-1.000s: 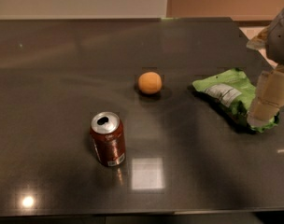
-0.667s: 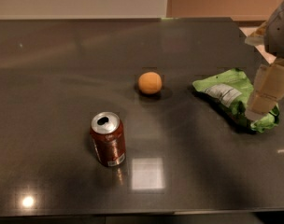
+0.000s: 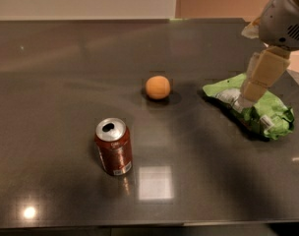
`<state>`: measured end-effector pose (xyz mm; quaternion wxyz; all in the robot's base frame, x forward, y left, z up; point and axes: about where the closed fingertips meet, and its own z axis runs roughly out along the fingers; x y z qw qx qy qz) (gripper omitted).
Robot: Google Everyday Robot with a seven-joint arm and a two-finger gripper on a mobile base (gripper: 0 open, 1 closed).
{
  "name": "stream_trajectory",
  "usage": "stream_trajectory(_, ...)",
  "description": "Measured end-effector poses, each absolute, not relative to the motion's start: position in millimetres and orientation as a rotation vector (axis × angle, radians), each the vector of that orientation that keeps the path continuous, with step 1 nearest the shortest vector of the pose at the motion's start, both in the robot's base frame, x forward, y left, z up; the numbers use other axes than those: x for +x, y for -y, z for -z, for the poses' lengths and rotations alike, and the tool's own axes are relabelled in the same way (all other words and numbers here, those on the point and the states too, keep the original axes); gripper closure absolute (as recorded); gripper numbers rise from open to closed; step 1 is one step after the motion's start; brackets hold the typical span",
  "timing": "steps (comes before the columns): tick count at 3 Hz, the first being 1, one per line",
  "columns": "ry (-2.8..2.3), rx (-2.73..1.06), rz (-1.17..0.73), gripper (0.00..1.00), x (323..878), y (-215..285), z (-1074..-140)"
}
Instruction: Move orange near coke can
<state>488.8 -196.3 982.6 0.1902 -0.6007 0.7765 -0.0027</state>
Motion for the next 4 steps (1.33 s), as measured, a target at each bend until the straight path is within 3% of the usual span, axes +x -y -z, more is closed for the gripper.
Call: stream_trajectory(4, -2.144, -1.649, -0.137, 0.00, 576.6, 153.7, -932.9)
